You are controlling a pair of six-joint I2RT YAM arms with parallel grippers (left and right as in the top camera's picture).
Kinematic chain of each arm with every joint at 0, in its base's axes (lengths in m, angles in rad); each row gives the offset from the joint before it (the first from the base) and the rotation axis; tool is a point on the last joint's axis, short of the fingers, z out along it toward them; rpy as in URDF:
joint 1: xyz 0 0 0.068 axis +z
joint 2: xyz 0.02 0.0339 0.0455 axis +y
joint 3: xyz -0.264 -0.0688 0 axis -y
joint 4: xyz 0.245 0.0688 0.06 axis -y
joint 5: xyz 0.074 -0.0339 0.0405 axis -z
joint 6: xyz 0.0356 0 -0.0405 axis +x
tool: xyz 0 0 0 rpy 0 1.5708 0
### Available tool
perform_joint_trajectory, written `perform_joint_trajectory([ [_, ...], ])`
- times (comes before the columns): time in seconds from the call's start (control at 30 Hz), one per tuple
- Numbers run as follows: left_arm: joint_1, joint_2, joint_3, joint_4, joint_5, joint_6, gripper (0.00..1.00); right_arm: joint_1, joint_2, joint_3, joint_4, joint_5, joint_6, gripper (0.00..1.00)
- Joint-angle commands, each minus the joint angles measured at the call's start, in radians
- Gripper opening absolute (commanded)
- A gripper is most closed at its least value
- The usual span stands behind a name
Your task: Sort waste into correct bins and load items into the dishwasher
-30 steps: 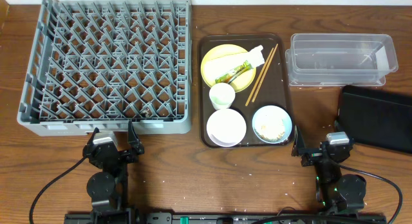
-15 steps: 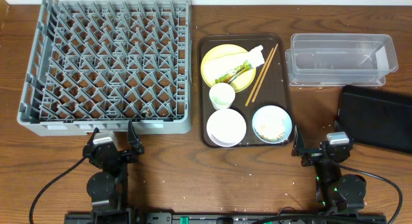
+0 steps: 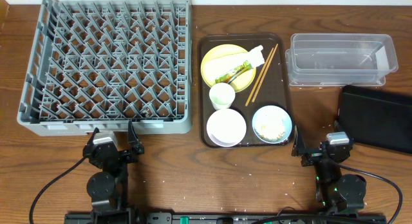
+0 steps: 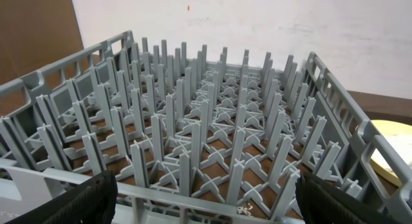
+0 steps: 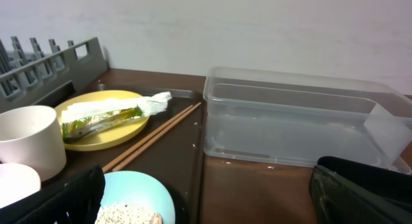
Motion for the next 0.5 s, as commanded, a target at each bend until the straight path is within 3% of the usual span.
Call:
perform_joint_trajectory([
  [0.0, 0.006, 0.000, -0.031, -0.015, -0.005, 0.017, 0.90, -0.005, 0.000, -0.002, -0.004, 0.016, 0.010, 0.99],
  [0.47, 0.006, 0.000, -0.031, -0.015, -0.005, 0.017, 0.90, -0.005, 0.001, 0.014, 0.078, -0.059, 0.010, 0.99],
])
